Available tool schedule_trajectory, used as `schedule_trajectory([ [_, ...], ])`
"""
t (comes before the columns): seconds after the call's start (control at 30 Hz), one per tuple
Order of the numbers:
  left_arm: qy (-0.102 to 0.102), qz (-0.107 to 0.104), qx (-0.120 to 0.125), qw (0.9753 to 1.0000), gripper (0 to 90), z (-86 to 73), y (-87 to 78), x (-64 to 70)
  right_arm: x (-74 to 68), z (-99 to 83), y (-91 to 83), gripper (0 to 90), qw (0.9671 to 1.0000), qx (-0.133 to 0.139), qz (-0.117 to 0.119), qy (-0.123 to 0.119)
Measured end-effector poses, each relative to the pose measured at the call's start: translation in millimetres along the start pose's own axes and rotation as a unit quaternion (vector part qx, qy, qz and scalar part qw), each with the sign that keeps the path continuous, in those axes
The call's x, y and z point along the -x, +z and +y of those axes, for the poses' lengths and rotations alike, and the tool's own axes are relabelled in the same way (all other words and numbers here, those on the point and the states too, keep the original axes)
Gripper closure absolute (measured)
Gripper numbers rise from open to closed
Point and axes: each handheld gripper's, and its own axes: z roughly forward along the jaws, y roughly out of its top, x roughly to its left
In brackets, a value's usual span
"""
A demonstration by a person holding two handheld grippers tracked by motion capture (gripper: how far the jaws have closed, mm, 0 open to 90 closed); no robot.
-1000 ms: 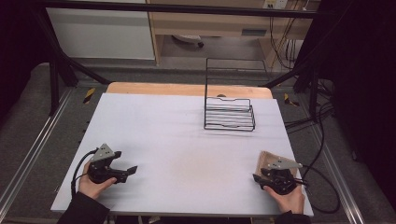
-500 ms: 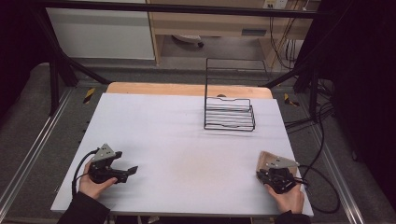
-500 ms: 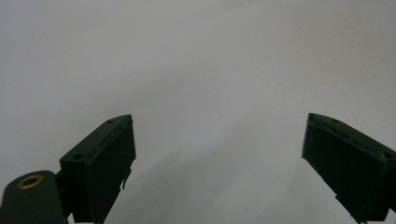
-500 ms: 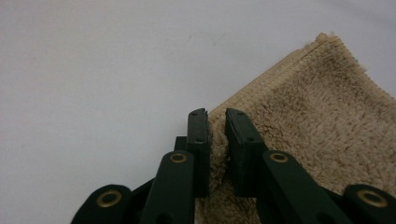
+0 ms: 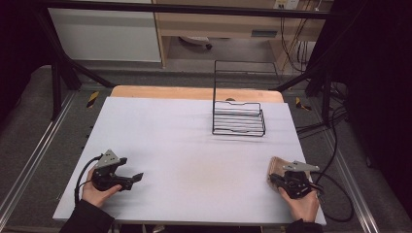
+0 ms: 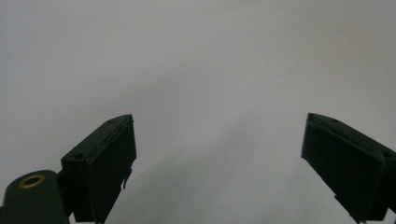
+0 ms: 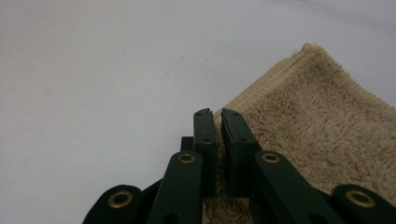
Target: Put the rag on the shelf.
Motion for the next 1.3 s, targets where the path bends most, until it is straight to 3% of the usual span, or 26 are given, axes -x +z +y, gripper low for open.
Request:
schedule_trajectory([
  [0.27,0.001,0.001,-0.002,1.0000,9.9,-0.1,0.4,0.1,0.1,9.4,-5.9,85.8,0.9993,0.029,0.010,0.020],
  [0.73,0.002,0.002,-0.002,1.0000,10.0,0.0,0.4,0.1,-15.3,30.3,-5.5,86.0,0.9976,0.053,0.040,0.022],
  [0.97,0.000,0.003,-0.002,1.0000,10.0,-0.2,-0.3,-0.3,-37.0,50.0,6.4,86.1,0.9957,0.064,0.064,0.017],
  [1.3,0.001,0.004,0.000,1.0000,10.0,-0.2,-0.9,-0.7,-77.7,73.2,30.5,86.1,0.9928,0.063,0.100,-0.017],
])
